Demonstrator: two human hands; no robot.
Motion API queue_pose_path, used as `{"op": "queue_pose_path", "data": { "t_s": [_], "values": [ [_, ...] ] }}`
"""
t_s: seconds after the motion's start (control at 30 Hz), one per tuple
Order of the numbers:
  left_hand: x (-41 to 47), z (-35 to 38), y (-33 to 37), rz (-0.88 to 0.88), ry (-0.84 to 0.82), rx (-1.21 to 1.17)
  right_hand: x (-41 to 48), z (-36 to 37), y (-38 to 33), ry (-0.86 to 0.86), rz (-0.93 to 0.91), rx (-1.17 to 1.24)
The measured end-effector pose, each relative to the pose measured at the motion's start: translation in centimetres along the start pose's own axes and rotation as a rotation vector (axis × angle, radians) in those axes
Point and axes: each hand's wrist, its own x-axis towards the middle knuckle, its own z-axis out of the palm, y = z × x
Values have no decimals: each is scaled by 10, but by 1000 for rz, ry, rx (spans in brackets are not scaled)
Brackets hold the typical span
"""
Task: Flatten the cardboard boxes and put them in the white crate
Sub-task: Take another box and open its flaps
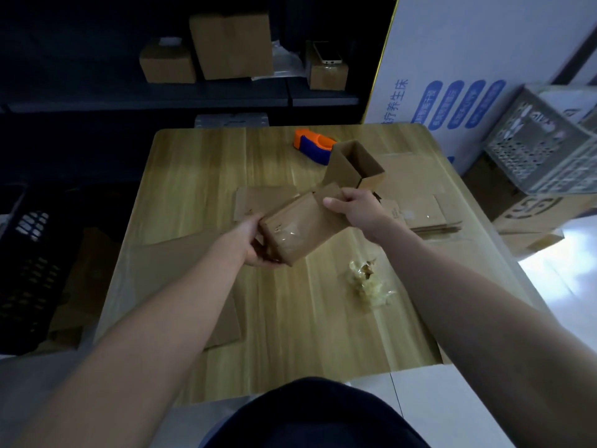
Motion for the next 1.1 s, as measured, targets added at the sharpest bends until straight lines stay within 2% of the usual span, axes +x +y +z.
{"op": "queue_pose_path", "data": {
  "t_s": [0.07, 0.13, 0.2, 0.27, 0.3, 0.37, 0.47, 0.67, 0.73, 0.83, 0.97, 1.1],
  "values": [
    [-2, 11, 2, 164, 164, 142, 2, -3, -1, 101, 23, 33],
    [-5, 18, 3, 521, 394, 292, 3, -5, 0, 138, 61, 48],
    [-11, 21, 4, 895, 403, 478, 4, -6, 2, 152, 109, 45],
    [-16, 21, 0, 1057, 287, 775, 6, -4, 4, 169, 159, 56],
    [-14, 19, -3, 1057, 247, 909, 6, -3, 3, 176, 184, 62],
    [-11, 15, -7, 1042, 280, 1085, 7, 1, 2, 176, 224, 47],
    [-5, 9, -14, 1041, 366, 1198, 10, 8, 5, 169, 257, 28],
    [1, 5, -20, 1006, 341, 1121, 10, 18, 14, 175, 227, -27],
    [2, 8, -18, 996, 355, 1125, 13, 18, 15, 163, 166, -177],
    [5, 13, -14, 968, 381, 1139, 15, 20, 15, 17, 68, -494],
    [10, 18, -10, 936, 418, 1170, 16, 17, 18, -113, 54, -583],
    [15, 22, -15, 991, 438, 1257, 16, 16, 19, -103, 44, -701]
  ]
}}
